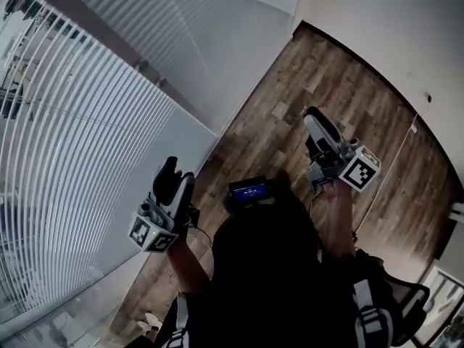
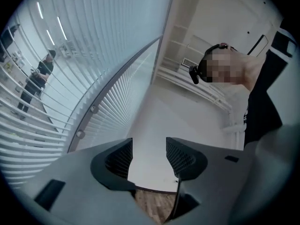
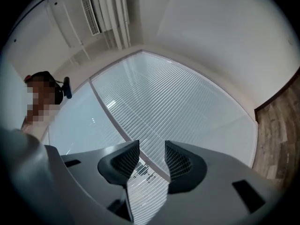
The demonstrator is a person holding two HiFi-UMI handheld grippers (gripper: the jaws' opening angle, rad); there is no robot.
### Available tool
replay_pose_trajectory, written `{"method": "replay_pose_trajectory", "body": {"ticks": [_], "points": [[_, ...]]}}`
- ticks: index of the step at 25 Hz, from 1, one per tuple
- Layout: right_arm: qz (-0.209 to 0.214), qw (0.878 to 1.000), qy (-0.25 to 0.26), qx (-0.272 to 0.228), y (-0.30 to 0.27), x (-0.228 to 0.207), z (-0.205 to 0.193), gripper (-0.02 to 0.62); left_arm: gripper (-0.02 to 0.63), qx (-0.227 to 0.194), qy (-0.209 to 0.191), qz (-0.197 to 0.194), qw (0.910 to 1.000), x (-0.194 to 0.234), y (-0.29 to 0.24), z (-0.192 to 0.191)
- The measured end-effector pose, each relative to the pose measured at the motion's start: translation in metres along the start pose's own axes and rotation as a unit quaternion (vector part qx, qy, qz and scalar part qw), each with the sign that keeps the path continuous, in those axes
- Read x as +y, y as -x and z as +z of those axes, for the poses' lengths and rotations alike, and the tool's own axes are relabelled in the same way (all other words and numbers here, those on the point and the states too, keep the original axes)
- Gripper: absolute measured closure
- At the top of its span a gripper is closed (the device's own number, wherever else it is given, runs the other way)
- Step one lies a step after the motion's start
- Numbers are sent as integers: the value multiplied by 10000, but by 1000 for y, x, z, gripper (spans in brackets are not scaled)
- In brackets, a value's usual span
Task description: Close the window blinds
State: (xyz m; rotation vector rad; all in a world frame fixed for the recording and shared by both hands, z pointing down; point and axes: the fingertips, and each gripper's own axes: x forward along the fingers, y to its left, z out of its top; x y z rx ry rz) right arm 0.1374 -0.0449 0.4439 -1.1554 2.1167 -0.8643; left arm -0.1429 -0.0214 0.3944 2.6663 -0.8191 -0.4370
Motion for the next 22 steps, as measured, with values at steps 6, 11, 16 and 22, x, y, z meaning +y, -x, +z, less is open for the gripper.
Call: {"method": "replay_pose_trajectory", "body": {"ticks": [6,11,16,22], "points": [[261,9996,-56,117,18,-53,50,420,382,202,-147,146,9996,-30,-70,-39],[376,9982,-253,402,32,-66,40,420,382,174,121,295,9993,-52,-80,-53],[623,9968,-180,465,17,-57,40,420,382,63,17,358,9993,-53,-81,-40],[671,9953,-347,602,39,-58,40,420,382,216,-70,590,9980,-67,-73,-59]]}}
